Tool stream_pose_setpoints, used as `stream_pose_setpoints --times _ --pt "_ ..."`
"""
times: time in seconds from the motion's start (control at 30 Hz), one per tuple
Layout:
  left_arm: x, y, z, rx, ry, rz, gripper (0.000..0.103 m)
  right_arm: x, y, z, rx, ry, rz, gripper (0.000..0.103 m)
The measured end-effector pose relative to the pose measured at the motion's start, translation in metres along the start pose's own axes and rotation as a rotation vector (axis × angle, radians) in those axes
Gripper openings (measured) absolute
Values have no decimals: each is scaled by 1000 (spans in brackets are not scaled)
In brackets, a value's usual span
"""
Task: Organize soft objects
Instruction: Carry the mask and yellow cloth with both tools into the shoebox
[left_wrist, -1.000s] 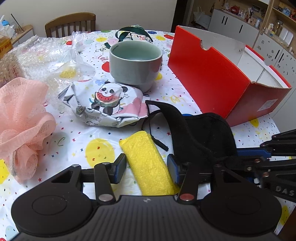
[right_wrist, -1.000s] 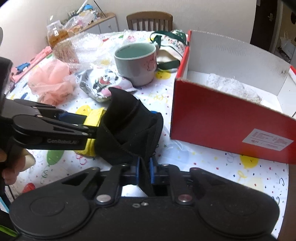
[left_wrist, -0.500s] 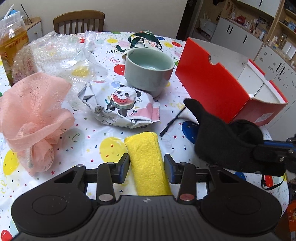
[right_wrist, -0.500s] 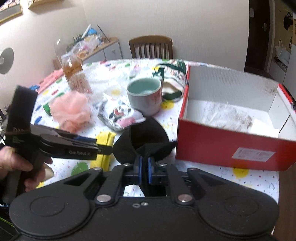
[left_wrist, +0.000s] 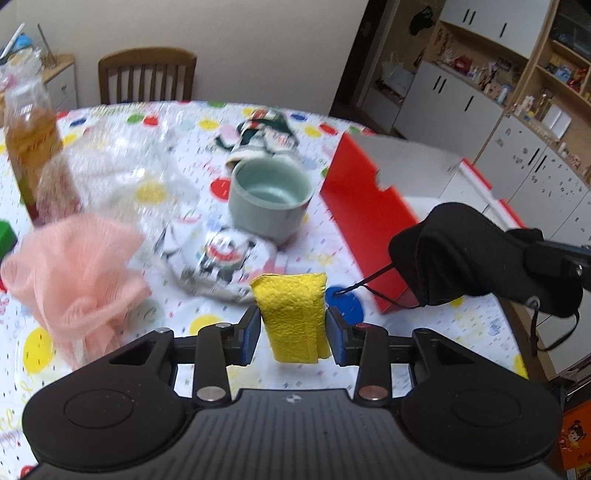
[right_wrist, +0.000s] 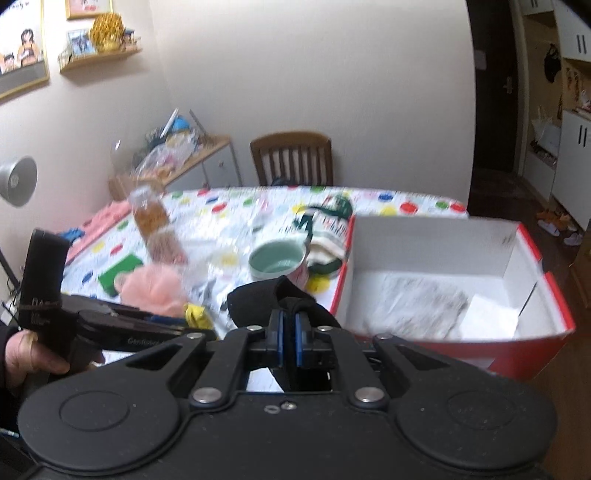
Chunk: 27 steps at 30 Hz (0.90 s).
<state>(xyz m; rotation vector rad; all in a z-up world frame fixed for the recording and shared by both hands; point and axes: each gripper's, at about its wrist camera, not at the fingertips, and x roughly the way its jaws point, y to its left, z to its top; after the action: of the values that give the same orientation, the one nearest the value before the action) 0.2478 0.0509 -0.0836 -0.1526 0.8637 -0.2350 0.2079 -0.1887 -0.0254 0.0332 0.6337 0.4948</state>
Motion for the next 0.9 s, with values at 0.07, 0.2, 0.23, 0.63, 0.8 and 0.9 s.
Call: stream_pose_setpoints --times 0.07,0.2,0.23,0.63,0.8,0.9 --pt "-5 -8 10 16 -19 -13 37 -5 -5 8 -2 -27 -14 6" --pt "-16 -26 32 50 -60 -48 37 -14 -17 26 -17 -77 -45 6" --pt "-18 -31 38 59 -71 -54 37 -16 -21 30 -22 -88 -55 6" --pt "-10 -92 89 176 -118 -101 37 -17 -69 55 -59 -156 -157 6" --pt "13 -116 99 203 -81 -103 37 -7 -98 55 -61 -142 -196 6" --pt "31 -129 103 216 -53 -97 37 1 -115 53 -60 -124 -216 6"
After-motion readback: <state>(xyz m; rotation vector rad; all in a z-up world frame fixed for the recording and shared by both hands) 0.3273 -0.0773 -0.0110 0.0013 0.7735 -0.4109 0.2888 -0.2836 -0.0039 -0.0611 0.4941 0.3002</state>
